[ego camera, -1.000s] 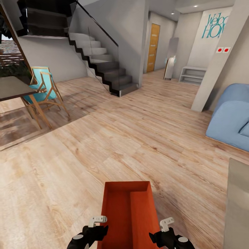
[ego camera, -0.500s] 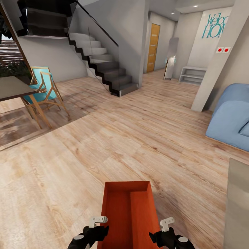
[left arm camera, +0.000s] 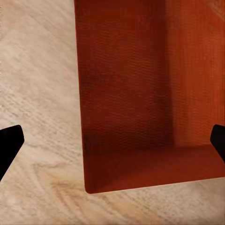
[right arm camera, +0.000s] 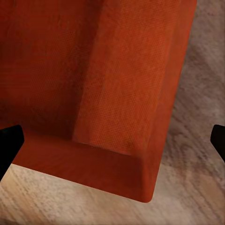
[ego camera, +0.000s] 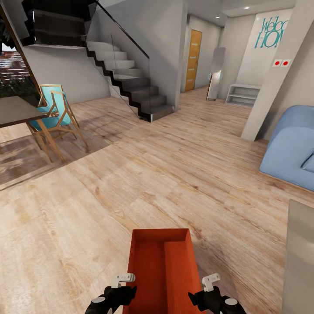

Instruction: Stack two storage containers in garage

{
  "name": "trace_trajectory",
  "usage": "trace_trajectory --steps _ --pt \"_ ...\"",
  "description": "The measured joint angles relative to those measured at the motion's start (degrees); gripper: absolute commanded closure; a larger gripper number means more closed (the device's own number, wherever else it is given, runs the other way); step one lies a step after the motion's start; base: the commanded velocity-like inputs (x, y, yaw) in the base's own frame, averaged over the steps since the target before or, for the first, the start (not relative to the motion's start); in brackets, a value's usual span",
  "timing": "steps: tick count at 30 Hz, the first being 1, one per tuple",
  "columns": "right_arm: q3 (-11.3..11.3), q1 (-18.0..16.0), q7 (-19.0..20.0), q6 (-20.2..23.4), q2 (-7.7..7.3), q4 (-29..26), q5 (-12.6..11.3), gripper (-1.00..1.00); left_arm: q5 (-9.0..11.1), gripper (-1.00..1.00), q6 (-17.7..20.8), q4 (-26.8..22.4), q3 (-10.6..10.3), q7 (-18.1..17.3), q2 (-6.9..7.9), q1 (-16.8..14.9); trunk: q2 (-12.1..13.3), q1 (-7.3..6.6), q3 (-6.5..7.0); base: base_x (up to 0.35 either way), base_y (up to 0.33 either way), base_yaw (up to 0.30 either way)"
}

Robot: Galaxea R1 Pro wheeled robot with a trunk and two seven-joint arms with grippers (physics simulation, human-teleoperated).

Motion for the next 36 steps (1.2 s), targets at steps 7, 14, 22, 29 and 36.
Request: trace_trajectory --steps 7,14,22,29,36 --pt "0.00 0.00 0.00 0.00 0.00 0.00 0.00 -1.00 0.00 -1.00 0.03 0.03 -0.11 -0.04 -0.04 0.00 -1.19 0.65 -0.53 0.000 0.000 0.000" --pt "0.00 0.00 0.00 0.00 0.00 0.00 0.00 -1.00 0.00 -1.00 0.10 0.66 -0.19 -0.02 -0.08 0.00 -4.00 2.19 -1.79 0.000 0.000 0.000" --pt "0.00 0.00 0.00 0.00 0.00 0.00 0.00 -1.00 0.00 -1.00 0.09 0.79 -0.26 0.00 -0.20 0.00 -7.20 3.95 -3.23 0.000 0.000 0.000" --pt "0.00 0.00 0.00 0.00 0.00 0.00 0.00 -1.00 0.00 -1.00 -0.04 0.80 -0.26 0.00 -0.02 0.00 -10.01 5.49 -4.48 0.000 0.000 0.000" --pt "0.00 0.00 0.00 0.00 0.00 0.00 0.00 -1.00 0.03 -1.00 -0.17 0.80 -0.23 0.03 0.10 0.00 -11.63 6.37 -5.21 0.000 0.000 0.000"
